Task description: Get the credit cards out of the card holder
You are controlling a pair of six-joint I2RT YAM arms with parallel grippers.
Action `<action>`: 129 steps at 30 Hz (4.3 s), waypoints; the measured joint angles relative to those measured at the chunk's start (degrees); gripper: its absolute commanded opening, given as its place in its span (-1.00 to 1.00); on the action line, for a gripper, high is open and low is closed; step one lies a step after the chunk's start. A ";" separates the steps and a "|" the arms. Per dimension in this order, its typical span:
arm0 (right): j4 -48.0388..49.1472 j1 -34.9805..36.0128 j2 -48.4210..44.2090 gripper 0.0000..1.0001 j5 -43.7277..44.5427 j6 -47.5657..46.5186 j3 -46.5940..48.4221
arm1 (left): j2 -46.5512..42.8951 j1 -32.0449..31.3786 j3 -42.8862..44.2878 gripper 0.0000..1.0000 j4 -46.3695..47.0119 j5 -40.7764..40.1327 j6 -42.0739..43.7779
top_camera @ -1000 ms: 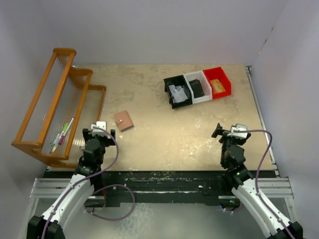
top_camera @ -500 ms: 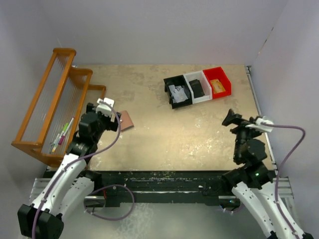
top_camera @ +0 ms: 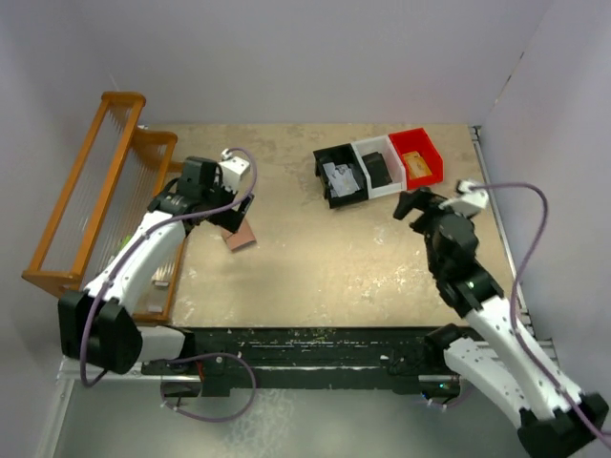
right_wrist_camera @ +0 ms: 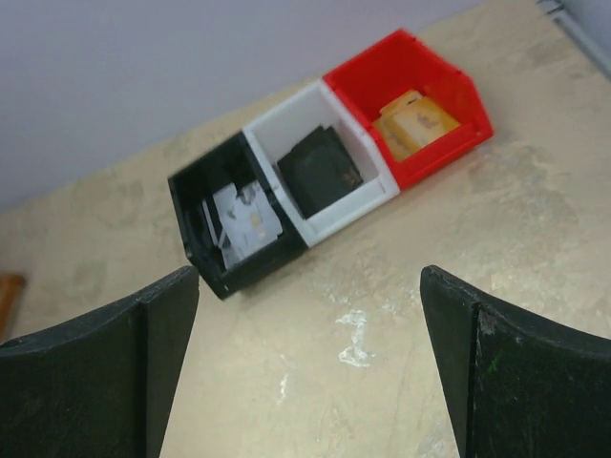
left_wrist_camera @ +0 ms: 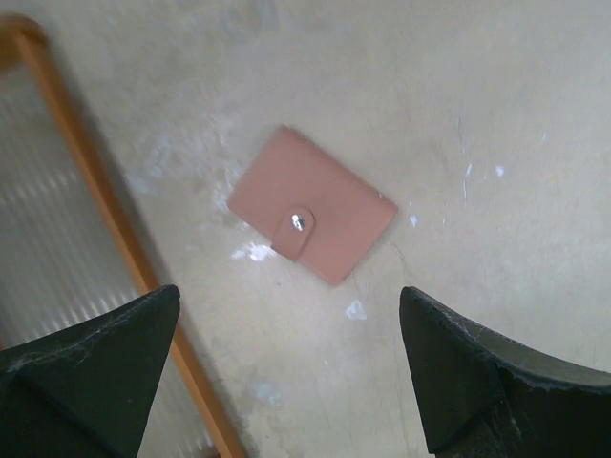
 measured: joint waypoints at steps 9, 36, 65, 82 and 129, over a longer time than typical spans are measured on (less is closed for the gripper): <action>1.38 0.07 32.94 0.89 -8.11 -4.61 15.96 | 9.07 0.33 -1.25 0.99 -4.15 2.10 3.56; -6.60 -3.91 81.83 -0.26 -13.16 -16.96 52.89 | 5.09 4.94 -1.53 0.98 -9.99 13.18 10.49; -11.54 18.29 78.07 0.34 -1.57 3.72 48.04 | -0.81 6.64 -0.83 0.99 -14.21 15.58 11.47; -5.95 36.70 73.31 1.00 -0.20 0.63 54.77 | -1.07 15.80 11.98 0.99 -18.10 15.39 11.41; 2.19 35.41 99.06 0.23 -10.12 -7.78 64.02 | 1.75 18.75 23.63 0.99 -22.16 17.84 5.38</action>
